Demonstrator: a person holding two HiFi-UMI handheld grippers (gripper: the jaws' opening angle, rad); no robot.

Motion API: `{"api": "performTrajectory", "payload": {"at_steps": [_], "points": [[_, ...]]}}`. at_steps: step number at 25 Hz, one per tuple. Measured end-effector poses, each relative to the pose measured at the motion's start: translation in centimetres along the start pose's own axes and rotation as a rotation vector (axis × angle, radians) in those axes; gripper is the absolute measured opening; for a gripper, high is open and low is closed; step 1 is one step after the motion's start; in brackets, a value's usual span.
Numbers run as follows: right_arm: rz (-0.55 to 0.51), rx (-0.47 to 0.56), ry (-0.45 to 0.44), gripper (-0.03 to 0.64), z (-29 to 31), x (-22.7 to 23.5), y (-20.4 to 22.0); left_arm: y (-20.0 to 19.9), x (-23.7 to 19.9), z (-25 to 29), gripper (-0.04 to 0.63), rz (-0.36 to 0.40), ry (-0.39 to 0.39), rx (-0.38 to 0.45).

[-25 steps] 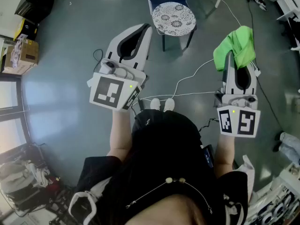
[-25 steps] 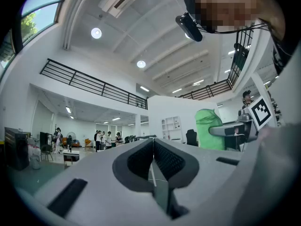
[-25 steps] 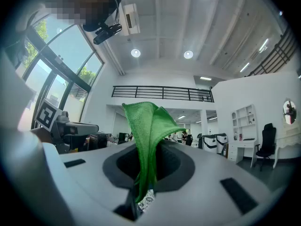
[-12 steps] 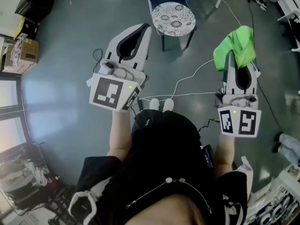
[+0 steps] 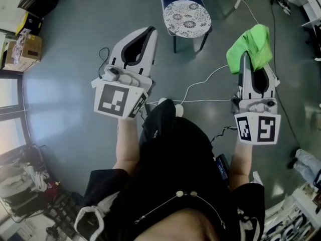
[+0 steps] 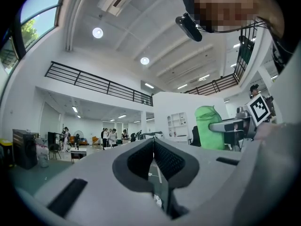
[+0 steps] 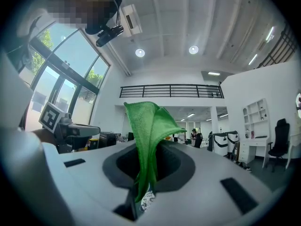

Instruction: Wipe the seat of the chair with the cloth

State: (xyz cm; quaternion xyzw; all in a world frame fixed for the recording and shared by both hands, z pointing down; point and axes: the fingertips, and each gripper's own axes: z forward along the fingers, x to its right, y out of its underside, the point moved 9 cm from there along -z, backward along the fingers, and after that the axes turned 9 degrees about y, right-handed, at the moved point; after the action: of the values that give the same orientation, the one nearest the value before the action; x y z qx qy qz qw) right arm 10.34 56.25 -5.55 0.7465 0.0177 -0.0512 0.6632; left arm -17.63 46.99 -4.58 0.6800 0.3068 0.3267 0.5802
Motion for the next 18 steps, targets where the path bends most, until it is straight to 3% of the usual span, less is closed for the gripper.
{"api": "performTrajectory", "payload": {"at_steps": [9,18], "points": [[-0.008,-0.006,-0.008,0.052,1.9,0.5,1.1,1.0,-1.6,1.5,0.008,-0.008,-0.004,0.006],[-0.058,-0.033,0.064,0.054,8.7,3.7,2.8,3.0,-6.6,8.7,0.006,-0.025,0.05,0.037]]}}
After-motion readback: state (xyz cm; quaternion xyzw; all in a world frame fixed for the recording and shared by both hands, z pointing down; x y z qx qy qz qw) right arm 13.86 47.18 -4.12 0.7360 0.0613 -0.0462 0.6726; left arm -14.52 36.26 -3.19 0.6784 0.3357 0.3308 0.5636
